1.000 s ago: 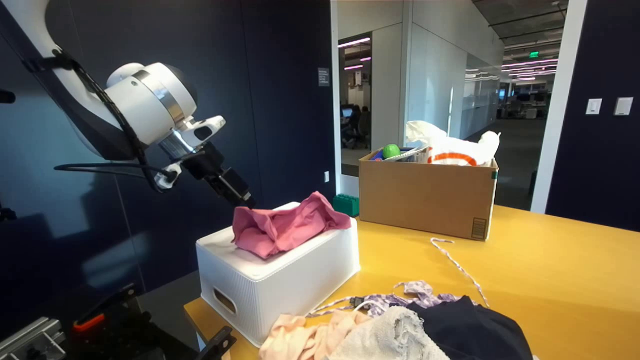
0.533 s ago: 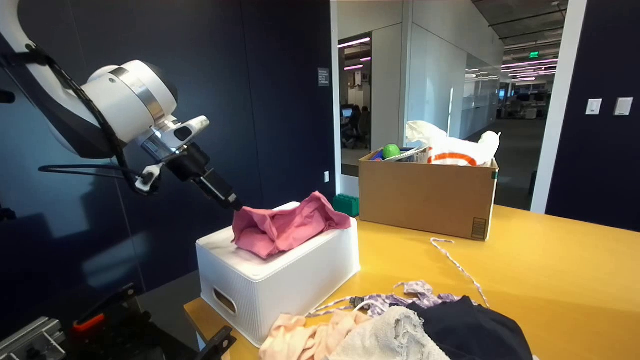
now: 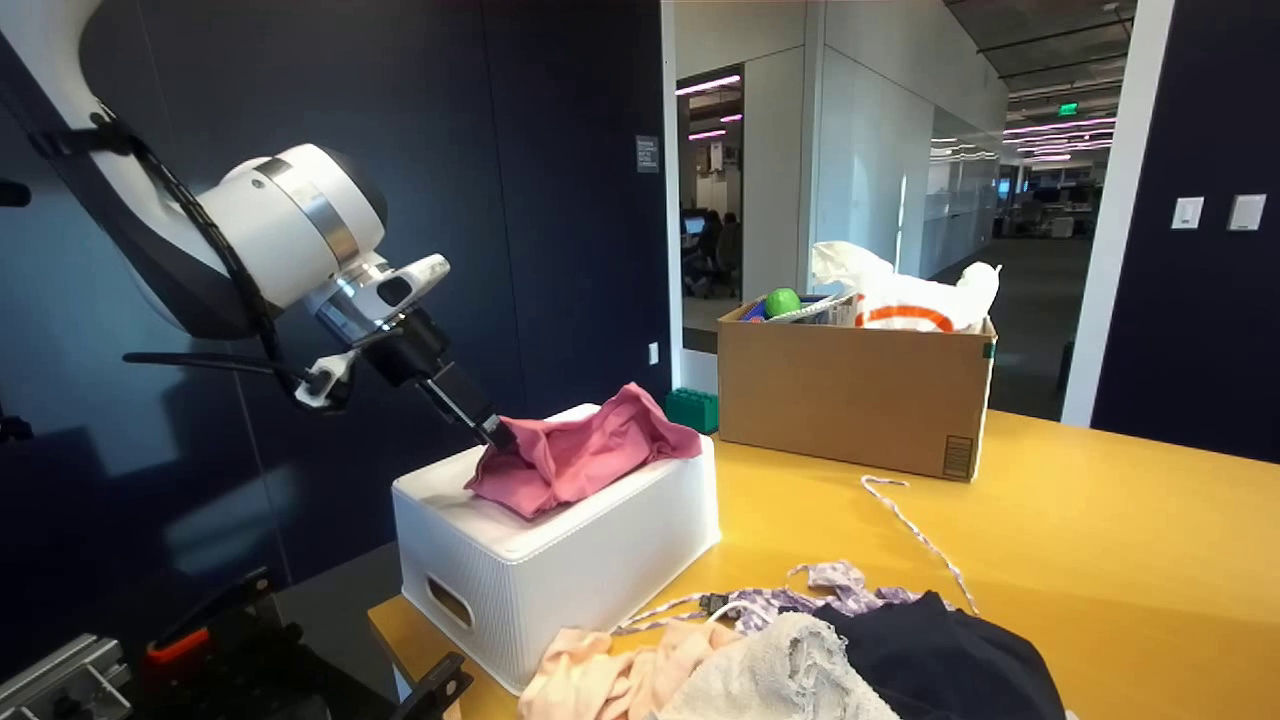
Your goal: Put the pink shirt over the laundry basket
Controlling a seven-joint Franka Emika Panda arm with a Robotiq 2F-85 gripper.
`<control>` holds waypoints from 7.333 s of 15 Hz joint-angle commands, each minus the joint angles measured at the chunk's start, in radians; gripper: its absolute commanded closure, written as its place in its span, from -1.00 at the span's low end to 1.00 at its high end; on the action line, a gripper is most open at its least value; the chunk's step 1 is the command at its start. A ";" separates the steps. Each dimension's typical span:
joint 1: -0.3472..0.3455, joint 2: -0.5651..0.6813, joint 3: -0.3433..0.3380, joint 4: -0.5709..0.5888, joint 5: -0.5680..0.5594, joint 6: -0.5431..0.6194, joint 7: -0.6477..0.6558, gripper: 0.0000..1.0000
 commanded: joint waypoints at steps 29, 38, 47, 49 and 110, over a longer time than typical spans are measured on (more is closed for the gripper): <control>-0.010 -0.068 0.081 0.010 -0.058 -0.085 0.220 0.97; -0.198 -0.243 0.169 0.048 -0.052 -0.153 0.270 0.97; -0.254 -0.214 0.186 0.109 -0.067 -0.231 0.339 0.97; -0.242 -0.168 0.201 0.149 -0.080 -0.241 0.340 0.97; -0.203 -0.027 0.247 0.079 1.318 0.052 -0.077 -1.00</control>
